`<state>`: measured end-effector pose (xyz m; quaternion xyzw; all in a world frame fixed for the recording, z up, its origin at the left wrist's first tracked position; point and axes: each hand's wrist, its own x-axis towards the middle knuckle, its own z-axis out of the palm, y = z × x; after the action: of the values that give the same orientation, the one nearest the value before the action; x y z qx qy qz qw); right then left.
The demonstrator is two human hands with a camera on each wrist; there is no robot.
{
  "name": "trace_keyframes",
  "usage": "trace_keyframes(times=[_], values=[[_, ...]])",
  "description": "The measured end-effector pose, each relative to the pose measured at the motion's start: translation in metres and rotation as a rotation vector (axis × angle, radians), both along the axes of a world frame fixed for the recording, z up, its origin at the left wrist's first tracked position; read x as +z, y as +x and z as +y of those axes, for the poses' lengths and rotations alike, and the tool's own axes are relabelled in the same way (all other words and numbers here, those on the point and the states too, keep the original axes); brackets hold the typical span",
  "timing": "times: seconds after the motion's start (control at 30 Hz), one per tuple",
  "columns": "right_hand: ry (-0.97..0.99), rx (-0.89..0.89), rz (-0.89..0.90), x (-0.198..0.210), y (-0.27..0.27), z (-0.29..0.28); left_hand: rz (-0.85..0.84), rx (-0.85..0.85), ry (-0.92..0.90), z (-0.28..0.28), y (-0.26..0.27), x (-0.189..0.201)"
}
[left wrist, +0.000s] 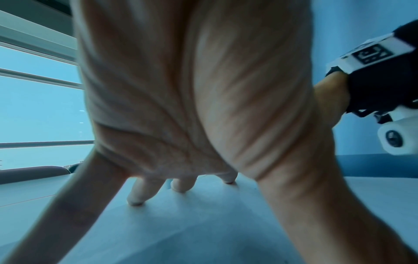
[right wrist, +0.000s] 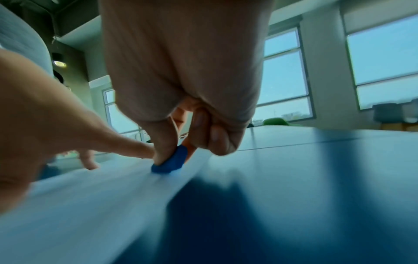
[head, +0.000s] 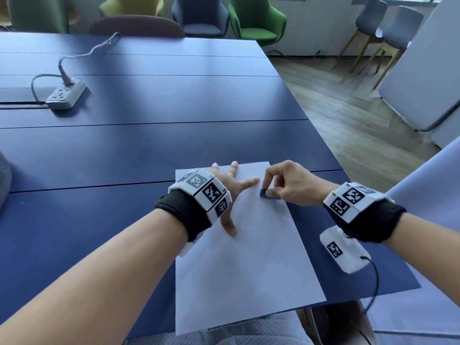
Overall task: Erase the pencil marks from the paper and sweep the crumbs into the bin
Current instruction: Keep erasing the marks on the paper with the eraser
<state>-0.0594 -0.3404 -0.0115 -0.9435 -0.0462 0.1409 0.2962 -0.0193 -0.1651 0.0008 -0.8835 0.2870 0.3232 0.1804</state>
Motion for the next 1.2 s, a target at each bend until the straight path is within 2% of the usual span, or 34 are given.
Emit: trace_keyframes(times=[0.1,0.27,0.4,0.43,0.57,0.7,0.77,0.87,1.03,1.2], values=[[-0.012,0.140,0.170,0.003,-0.012,0.004,-0.010,-0.003,0.007,-0.001,-0.001,0.001],[-0.016,-0.034,-0.007,0.002,0.003,-0.004,-0.005,-0.002,-0.003,0.000,0.001,-0.001],[-0.047,0.157,0.191,0.006,-0.015,0.001,-0.007,-0.008,0.010,-0.001,0.000,0.000],[-0.061,0.159,0.189,0.007,-0.014,0.000,-0.007,-0.007,0.010,-0.001,0.000,0.000],[-0.055,-0.051,-0.026,0.004,0.001,-0.012,-0.003,0.004,-0.001,-0.002,0.000,0.000],[-0.043,0.107,0.154,0.004,-0.011,-0.007,-0.002,0.008,0.007,-0.001,-0.001,0.000],[-0.049,0.083,0.121,0.006,-0.005,-0.005,-0.010,0.001,0.011,-0.002,0.000,-0.001],[-0.057,-0.049,-0.005,0.005,0.003,-0.005,-0.021,-0.007,0.011,-0.001,0.000,-0.002],[-0.073,0.116,0.172,0.006,-0.023,-0.002,-0.011,0.000,0.015,-0.001,0.001,-0.001],[-0.070,-0.077,-0.037,0.002,-0.013,-0.013,-0.015,0.003,0.005,-0.002,0.000,-0.002]])
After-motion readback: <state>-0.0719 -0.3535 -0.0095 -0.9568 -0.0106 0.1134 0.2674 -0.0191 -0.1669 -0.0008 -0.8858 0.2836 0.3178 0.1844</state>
